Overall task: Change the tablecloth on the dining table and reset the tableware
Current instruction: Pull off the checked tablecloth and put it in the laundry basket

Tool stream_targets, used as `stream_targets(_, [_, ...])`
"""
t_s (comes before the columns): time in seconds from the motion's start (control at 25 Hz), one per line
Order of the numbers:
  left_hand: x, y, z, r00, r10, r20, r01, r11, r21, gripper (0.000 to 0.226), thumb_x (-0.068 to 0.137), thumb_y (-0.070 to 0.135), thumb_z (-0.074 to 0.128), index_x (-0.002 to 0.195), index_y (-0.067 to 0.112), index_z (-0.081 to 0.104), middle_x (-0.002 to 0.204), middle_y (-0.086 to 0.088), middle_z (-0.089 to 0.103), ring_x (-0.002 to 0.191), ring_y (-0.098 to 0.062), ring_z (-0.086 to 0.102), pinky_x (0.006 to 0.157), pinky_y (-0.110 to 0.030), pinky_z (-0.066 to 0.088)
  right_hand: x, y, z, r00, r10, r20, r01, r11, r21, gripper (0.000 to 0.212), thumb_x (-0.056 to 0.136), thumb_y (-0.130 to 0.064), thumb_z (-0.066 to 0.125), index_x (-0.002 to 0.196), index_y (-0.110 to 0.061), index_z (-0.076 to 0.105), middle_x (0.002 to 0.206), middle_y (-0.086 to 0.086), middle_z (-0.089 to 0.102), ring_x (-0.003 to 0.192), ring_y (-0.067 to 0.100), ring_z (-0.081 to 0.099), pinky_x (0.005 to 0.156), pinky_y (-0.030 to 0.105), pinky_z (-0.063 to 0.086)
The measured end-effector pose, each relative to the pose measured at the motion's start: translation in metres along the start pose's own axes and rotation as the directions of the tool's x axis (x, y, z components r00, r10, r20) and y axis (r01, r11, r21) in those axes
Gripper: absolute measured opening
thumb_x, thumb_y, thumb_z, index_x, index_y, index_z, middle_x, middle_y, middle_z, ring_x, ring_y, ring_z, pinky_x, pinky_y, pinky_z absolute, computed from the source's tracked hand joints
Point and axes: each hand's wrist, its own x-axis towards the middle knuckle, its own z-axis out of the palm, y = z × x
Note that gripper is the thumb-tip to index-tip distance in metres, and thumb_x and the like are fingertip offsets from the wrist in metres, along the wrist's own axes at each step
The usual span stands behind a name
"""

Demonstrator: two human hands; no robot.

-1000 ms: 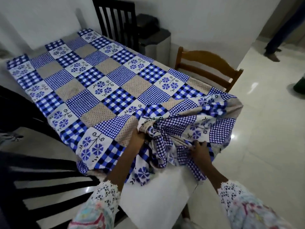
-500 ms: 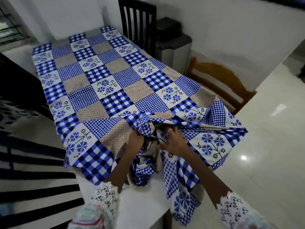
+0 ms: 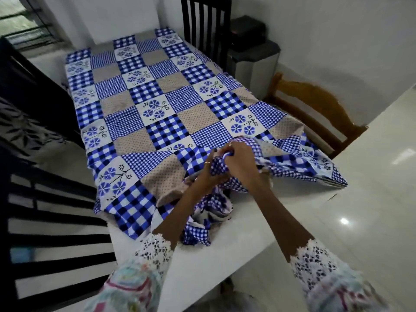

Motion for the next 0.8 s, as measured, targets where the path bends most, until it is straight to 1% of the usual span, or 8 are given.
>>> stream_targets(0.12, [0.012,0.002,0.007,0.996,0.078,-0.041,-0.064,0.96,0.271,0.041,0.091,0.005,0.054,0.132,0.004,0.048,0.122,-0.021,0.058,0.107,-0.037,0.056,0.074,-0.03,0.045,-0.018,0.034,0.002,0.968,-0.005,0.251,-0.059,0.968,0.244,0.023,0.083,0.009,0.053,0.103,0.003,0.062,0.094,0.008,0.065,0.087,0.011,0.064,0.071,0.016,0.053])
stream_targets(0.2, [0.016,-0.011,0.012,0.993,0.115,0.003,-0.105,0.89,0.444,0.035,0.086,0.01,0.054,0.119,0.001,0.058,0.112,-0.026,0.061,0.087,-0.03,0.056,0.069,-0.032,0.039,-0.032,0.074,-0.007,0.947,0.044,0.319,-0.192,0.873,0.448,0.03,0.08,0.011,0.057,0.109,0.005,0.056,0.094,0.008,0.063,0.088,0.007,0.064,0.068,0.009,0.05])
stream_targets(0.28, [0.021,-0.019,0.025,0.996,0.087,0.009,-0.082,0.893,0.442,0.03,0.088,0.008,0.054,0.118,0.003,0.058,0.11,-0.023,0.06,0.086,-0.019,0.049,0.072,-0.026,0.037,-0.032,0.117,-0.016,0.96,0.257,0.112,-0.28,0.893,0.352,0.033,0.082,-0.001,0.06,0.113,0.008,0.056,0.103,0.02,0.062,0.099,0.025,0.061,0.07,0.018,0.051])
stream_targets(0.36, [0.026,-0.015,0.042,0.996,0.086,0.03,-0.091,0.918,0.386,0.02,0.091,0.011,0.055,0.11,0.011,0.057,0.101,-0.008,0.055,0.089,-0.015,0.048,0.074,-0.026,0.037,-0.031,0.167,-0.019,0.909,0.389,-0.149,-0.389,0.921,0.033,0.046,0.084,-0.018,0.064,0.124,0.003,0.054,0.116,0.031,0.055,0.112,0.039,0.052,0.086,0.037,0.045])
stream_targets(0.44, [0.031,-0.006,0.06,0.994,0.058,0.088,-0.087,0.923,0.375,0.009,0.092,0.022,0.057,0.099,0.016,0.056,0.095,0.0,0.052,0.083,-0.013,0.051,0.071,-0.026,0.04,-0.03,0.192,-0.016,0.853,0.506,-0.132,-0.514,0.857,-0.039,0.055,0.088,-0.026,0.062,0.134,0.0,0.045,0.127,0.035,0.046,0.121,0.042,0.043,0.095,0.043,0.038])
stream_targets(0.56, [0.047,-0.004,0.082,0.995,-0.037,0.089,-0.026,0.785,0.619,0.042,0.088,0.053,0.052,0.076,0.013,0.051,0.113,-0.026,0.055,0.079,-0.031,0.057,0.062,-0.032,0.042,-0.026,0.205,-0.009,0.861,0.508,-0.016,-0.507,0.861,0.028,0.044,0.089,-0.026,0.061,0.119,0.005,0.053,0.113,0.029,0.057,0.108,0.039,0.055,0.087,0.042,0.043])
stream_targets(0.68, [0.066,-0.001,0.097,0.987,-0.145,0.064,0.015,0.487,0.873,0.081,0.082,0.074,0.037,0.101,0.001,0.064,0.115,-0.026,0.06,0.095,-0.037,0.061,0.083,-0.047,0.051,-0.02,0.216,-0.029,0.827,0.527,-0.194,-0.542,0.84,-0.027,0.038,0.084,-0.036,0.052,0.097,0.0,0.054,0.1,0.029,0.052,0.098,0.038,0.054,0.081,0.041,0.04])
stream_targets(0.8, [0.08,0.009,0.122,0.989,-0.104,0.108,-0.062,0.376,0.925,0.077,0.086,0.068,0.039,0.123,0.002,0.052,0.127,-0.025,0.053,0.111,-0.039,0.055,0.092,-0.05,0.047,-0.008,0.241,-0.053,0.718,0.602,-0.349,-0.671,0.732,-0.117,0.055,0.094,-0.039,0.042,0.132,0.0,0.043,0.141,0.033,0.031,0.131,0.045,0.03,0.106,0.051,0.027])
